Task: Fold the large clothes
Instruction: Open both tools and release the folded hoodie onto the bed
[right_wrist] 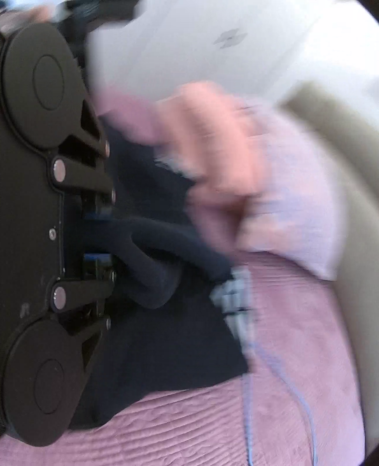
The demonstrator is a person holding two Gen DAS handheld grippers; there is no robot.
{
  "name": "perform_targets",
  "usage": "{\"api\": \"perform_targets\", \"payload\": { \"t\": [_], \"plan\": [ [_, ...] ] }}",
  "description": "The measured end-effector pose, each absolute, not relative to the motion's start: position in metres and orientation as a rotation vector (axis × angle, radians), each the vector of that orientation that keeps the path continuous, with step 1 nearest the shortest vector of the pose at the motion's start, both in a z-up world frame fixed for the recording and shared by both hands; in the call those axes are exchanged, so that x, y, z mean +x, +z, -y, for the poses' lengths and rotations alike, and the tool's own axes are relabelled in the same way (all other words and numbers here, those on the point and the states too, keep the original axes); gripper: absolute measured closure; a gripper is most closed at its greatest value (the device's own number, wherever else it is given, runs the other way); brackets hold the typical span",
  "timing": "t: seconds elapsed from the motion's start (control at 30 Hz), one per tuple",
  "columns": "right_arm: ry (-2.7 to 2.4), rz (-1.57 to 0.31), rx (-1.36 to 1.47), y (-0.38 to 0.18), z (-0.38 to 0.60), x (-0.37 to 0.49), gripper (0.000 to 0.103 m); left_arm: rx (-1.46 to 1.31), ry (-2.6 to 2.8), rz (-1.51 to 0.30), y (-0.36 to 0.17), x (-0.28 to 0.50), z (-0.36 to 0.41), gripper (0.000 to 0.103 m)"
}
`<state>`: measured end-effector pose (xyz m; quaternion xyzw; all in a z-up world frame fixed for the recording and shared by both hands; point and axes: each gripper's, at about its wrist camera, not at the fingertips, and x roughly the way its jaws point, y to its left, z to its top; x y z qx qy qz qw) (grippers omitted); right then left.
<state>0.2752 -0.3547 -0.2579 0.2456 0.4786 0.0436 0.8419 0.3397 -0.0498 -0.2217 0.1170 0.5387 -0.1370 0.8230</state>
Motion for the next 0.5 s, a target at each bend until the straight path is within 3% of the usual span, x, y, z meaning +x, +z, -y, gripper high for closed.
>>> {"api": "perform_targets", "payload": {
  "t": [0.03, 0.07, 0.23, 0.4, 0.5],
  "plan": [
    [0.001, -1.09, 0.403, -0.268, 0.346, 0.279, 0.021, 0.291, -0.274, -1.168, -0.232, 0.34, 0.053, 0.051],
    [-0.08, -1.147, 0.284, -0.277, 0.338, 0.282, 0.02, 0.31, -0.278, -1.177, -0.238, 0.336, 0.052, 0.043],
    [-0.045, -1.039, 0.265, -0.262, 0.327, 0.283, 0.021, 0.371, -0.322, -1.135, -0.242, 0.323, 0.062, 0.025],
    [0.053, -0.911, 0.316, -0.252, 0.316, 0.283, 0.021, 0.368, -0.314, -1.144, -0.239, 0.317, 0.068, 0.022],
    [0.119, -0.931, 0.331, -0.262, 0.306, 0.289, 0.021, 0.361, -0.322, -1.154, -0.241, 0.314, 0.07, 0.019]
  ]
}}
